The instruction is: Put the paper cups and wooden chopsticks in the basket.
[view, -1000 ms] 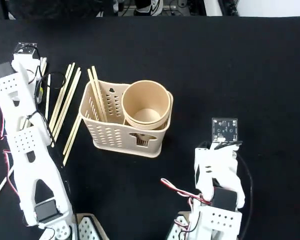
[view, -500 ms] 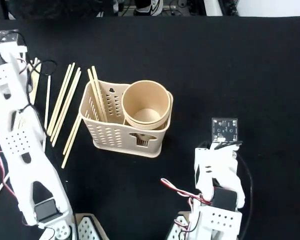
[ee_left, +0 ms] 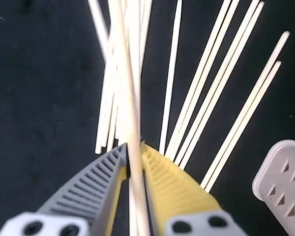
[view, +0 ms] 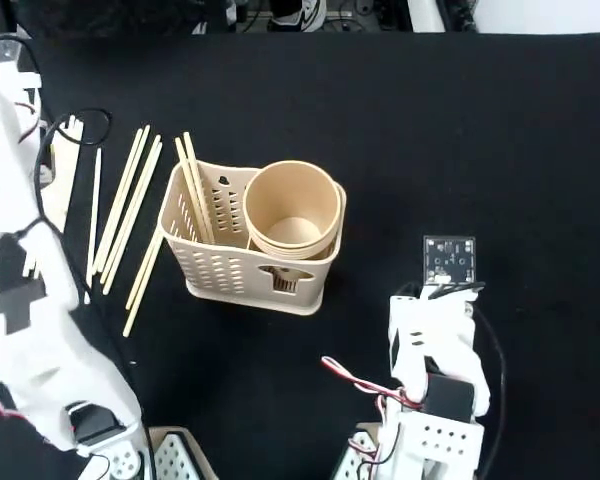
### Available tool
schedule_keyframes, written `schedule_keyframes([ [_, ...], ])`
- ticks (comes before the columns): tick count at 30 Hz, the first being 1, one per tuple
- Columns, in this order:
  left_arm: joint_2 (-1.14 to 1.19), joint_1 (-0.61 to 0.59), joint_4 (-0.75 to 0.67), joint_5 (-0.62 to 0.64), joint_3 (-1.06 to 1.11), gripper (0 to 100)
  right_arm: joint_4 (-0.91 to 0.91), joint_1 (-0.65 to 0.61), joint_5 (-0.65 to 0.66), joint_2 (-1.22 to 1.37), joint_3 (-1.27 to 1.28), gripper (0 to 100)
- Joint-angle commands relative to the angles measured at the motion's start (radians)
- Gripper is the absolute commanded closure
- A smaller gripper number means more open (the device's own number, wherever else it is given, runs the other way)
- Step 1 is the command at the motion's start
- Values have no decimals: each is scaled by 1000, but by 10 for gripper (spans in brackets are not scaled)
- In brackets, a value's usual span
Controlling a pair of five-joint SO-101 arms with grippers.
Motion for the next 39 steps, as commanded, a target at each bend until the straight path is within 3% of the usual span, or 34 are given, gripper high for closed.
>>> schedule_keyframes([
  [1, -245, 12, -94, 11, 193, 971, 5, -6, -6, -68, -4, 984],
  [13, -1071, 59, -608, 14, 1015, 971, 5, -6, -6, -68, -4, 984],
  [22, -1471, 189, -853, 250, 1234, 971, 5, -6, -6, -68, -4, 985],
  [28, -1631, 352, -1039, 388, 1366, 971, 5, -6, -6, -68, -4, 985],
  [39, -1959, 590, -1244, 413, 1667, 971, 5, -6, -6, -68, -4, 985],
])
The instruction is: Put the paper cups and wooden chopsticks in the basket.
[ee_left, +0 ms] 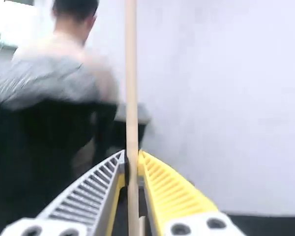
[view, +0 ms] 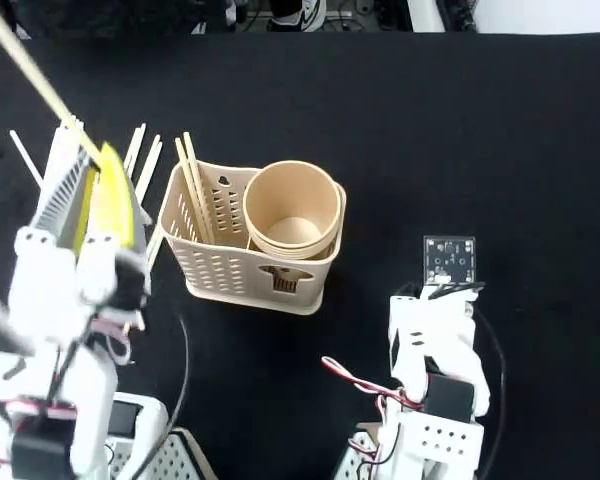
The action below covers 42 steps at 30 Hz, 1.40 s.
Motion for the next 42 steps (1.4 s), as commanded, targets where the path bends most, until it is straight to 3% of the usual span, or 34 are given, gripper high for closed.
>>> schedule_keyframes([
  [1, -86, 79, -81, 6, 116, 971, 5, -6, -6, -68, -4, 985],
  [8, -100, 127, -190, 6, 289, 971, 5, -6, -6, -68, -4, 985],
  [32, -100, 120, -183, 8, 395, 970, 5, -6, -6, -68, -4, 984],
  [35, -92, 119, -180, -6, 383, 889, 5, -6, -6, -68, -4, 984],
  [37, -92, 124, -100, 8, 334, 833, 5, -9, -6, -68, -4, 984],
  [42, -81, 65, 176, 43, 136, 798, 5, -9, -6, -68, -4, 984],
])
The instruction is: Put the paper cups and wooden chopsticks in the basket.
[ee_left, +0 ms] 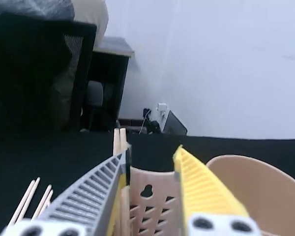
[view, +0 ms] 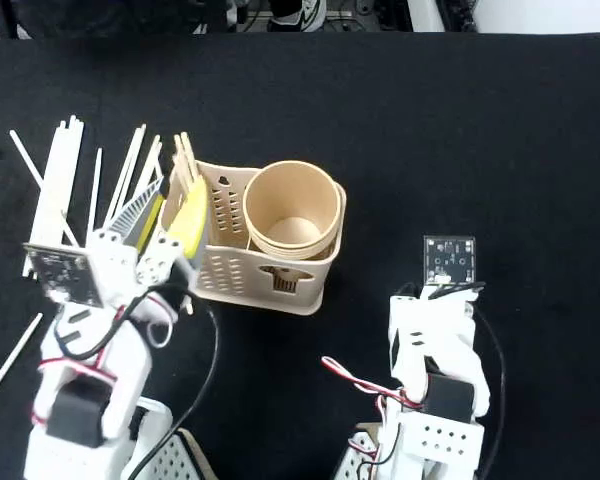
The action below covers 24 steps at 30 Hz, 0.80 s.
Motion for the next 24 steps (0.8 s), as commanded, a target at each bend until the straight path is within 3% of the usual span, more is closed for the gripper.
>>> schedule_keyframes([
  [1, 21, -76, 186, 25, -197, 794, 5, -9, -6, -68, -4, 984],
  [5, 110, -209, 245, 28, -320, 794, 5, -9, -6, -68, -4, 984],
  [11, 413, -417, 358, 157, -527, 790, 5, -8, -6, -68, -4, 984],
  [24, 1290, -452, 457, 166, -905, 790, 5, -6, -6, -68, -4, 984],
])
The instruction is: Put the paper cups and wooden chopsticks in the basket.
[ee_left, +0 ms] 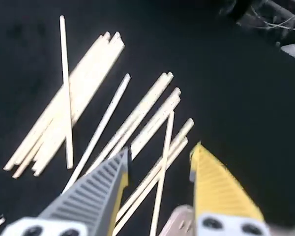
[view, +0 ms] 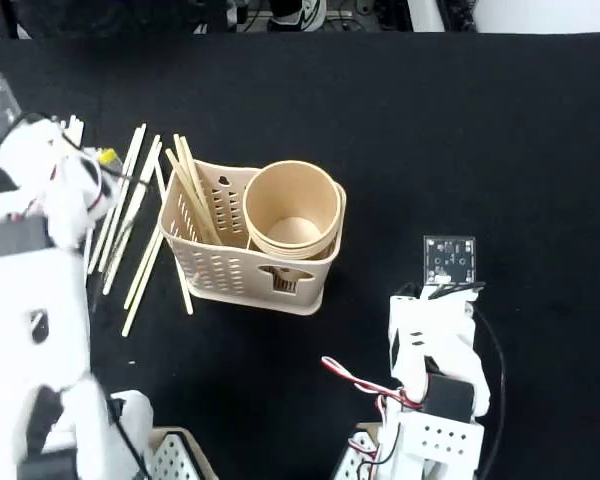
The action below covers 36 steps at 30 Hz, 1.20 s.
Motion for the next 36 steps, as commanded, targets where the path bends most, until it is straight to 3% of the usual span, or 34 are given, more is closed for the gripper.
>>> schedule_keyframes([
  [1, 282, -10, 23, 3, -182, 790, 5, -6, -6, -68, -4, 984],
  [9, 749, -4, 87, -172, -487, 790, 5, -6, -6, -68, -4, 984],
  [15, 1048, -10, 203, -356, -834, 791, 5, -6, -6, -68, -4, 984],
  [28, 1718, -38, 540, -430, -1664, 797, 5, -6, -6, -68, -4, 984],
  [34, 1923, -5, 721, -534, -2032, 971, 5, -6, -6, -68, -4, 984],
  [36, 1970, -4, 743, -548, -2124, 963, 5, -6, -6, -68, -4, 984],
])
